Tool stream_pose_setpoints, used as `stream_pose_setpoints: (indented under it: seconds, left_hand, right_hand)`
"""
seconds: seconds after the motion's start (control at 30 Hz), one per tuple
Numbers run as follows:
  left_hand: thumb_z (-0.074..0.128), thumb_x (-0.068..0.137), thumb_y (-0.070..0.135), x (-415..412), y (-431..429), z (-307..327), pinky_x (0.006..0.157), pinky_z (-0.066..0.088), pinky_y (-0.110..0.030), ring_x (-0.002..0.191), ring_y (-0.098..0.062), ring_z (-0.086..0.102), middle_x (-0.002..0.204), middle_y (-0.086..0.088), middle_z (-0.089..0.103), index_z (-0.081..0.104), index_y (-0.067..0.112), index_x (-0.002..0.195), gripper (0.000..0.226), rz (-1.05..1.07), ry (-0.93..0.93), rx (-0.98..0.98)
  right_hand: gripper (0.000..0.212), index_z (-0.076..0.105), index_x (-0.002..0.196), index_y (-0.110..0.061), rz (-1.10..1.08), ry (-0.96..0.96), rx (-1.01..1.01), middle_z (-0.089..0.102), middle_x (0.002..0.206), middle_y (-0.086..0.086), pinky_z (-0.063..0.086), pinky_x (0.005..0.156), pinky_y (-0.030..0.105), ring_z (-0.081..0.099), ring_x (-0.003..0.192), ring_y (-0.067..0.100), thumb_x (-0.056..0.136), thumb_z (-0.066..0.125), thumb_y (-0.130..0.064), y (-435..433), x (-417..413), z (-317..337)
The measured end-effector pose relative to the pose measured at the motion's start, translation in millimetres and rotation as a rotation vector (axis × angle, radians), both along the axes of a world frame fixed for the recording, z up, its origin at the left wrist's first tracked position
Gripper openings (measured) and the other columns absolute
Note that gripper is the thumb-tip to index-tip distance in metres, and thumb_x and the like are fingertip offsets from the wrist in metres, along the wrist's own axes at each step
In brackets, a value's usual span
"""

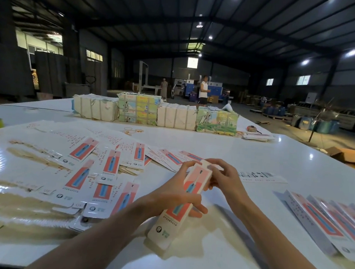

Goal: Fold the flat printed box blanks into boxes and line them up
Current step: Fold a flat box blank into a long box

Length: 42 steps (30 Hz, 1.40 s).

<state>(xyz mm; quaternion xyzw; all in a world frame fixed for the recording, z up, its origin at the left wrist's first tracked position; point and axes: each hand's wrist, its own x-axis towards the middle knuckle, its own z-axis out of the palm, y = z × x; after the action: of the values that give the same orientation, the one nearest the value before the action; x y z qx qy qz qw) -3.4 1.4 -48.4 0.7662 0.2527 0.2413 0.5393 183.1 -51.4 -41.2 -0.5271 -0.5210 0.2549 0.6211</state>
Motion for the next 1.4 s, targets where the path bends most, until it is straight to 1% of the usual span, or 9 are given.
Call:
stream_pose_setpoints:
  seconds: [0.23,0.33,0.43,0.57,0.73,1.0,1.2,1.3,1.4]
  left_hand:
    - [0.083,0.083,0.021,-2,-3,4,0.069,0.064,-0.030,0.091,-0.028,0.080,0.129,-0.001,0.061,0.027,0.074,0.128,0.089,-0.050,-0.003,-0.071]
    - [0.081,0.085,0.017,-4,-4,5,0.068,0.064,-0.030,0.090,-0.028,0.080,0.127,-0.005,0.063,0.027,0.070,0.131,0.089,-0.034,0.003,-0.061]
    - [0.081,0.083,0.014,-4,-5,5,0.069,0.064,-0.032,0.088,-0.028,0.080,0.127,-0.007,0.062,0.025,0.065,0.135,0.092,-0.018,0.018,-0.061]
    - [0.080,0.083,0.017,-2,-6,6,0.075,0.067,-0.041,0.087,-0.028,0.080,0.119,-0.009,0.067,0.020,0.070,0.134,0.095,-0.008,0.061,-0.044]
    - [0.081,0.084,0.016,-3,-8,7,0.076,0.067,-0.041,0.086,-0.028,0.080,0.128,-0.005,0.060,0.016,0.068,0.140,0.100,-0.021,0.084,0.004]
    - [0.083,0.081,0.011,-2,-9,6,0.071,0.066,-0.038,0.085,-0.031,0.080,0.132,-0.009,0.055,0.014,0.073,0.134,0.107,-0.014,0.051,-0.001]
    - [0.083,0.078,0.012,0,-4,-1,0.067,0.064,-0.036,0.085,-0.032,0.080,0.124,-0.010,0.060,0.026,0.068,0.135,0.098,-0.016,-0.012,-0.042]
    - [0.080,0.081,0.007,2,0,-3,0.064,0.063,-0.033,0.083,-0.031,0.080,0.120,-0.011,0.062,0.033,0.070,0.125,0.090,0.021,-0.099,-0.080]
    - [0.080,0.083,0.005,5,1,-3,0.062,0.064,-0.033,0.083,-0.032,0.080,0.119,-0.012,0.063,0.033,0.075,0.115,0.090,0.074,-0.140,-0.149]
  right_hand:
    - [0.025,0.075,0.103,-0.014,-0.068,-0.210,0.131,0.080,0.099,-0.007,0.061,0.066,0.027,0.079,0.090,0.020,0.107,0.054,-0.002,-1,-3,7]
    - [0.024,0.078,0.108,-0.012,0.037,-0.077,0.047,0.080,0.106,0.003,0.064,0.075,0.034,0.078,0.099,0.026,0.110,0.055,-0.016,-4,-4,9]
    - [0.035,0.079,0.110,-0.009,0.117,0.115,-0.026,0.080,0.108,0.013,0.064,0.077,0.036,0.078,0.100,0.029,0.110,0.054,-0.034,-7,-7,13]
    - [0.022,0.081,0.110,-0.007,0.127,0.235,-0.100,0.080,0.106,0.017,0.063,0.070,0.032,0.078,0.100,0.035,0.103,0.067,-0.023,-8,-5,15]
    - [0.013,0.082,0.105,-0.004,0.118,0.361,-0.163,0.080,0.105,0.020,0.063,0.064,0.033,0.080,0.091,0.031,0.098,0.071,-0.007,-8,-1,18]
    - [0.015,0.083,0.099,-0.004,0.101,0.348,-0.184,0.079,0.103,0.022,0.064,0.065,0.033,0.080,0.085,0.030,0.097,0.069,-0.001,-8,0,17]
    - [0.019,0.082,0.110,-0.004,0.152,0.343,-0.204,0.079,0.110,0.020,0.066,0.073,0.034,0.079,0.098,0.030,0.101,0.065,-0.006,-8,-2,16]
    - [0.023,0.077,0.121,-0.004,0.215,0.386,-0.178,0.078,0.114,0.018,0.065,0.085,0.035,0.077,0.105,0.031,0.104,0.062,-0.011,-5,-10,14]
    - [0.023,0.072,0.125,-0.008,0.155,0.297,-0.090,0.079,0.112,0.014,0.064,0.087,0.037,0.077,0.106,0.030,0.103,0.064,-0.006,-3,-18,8]
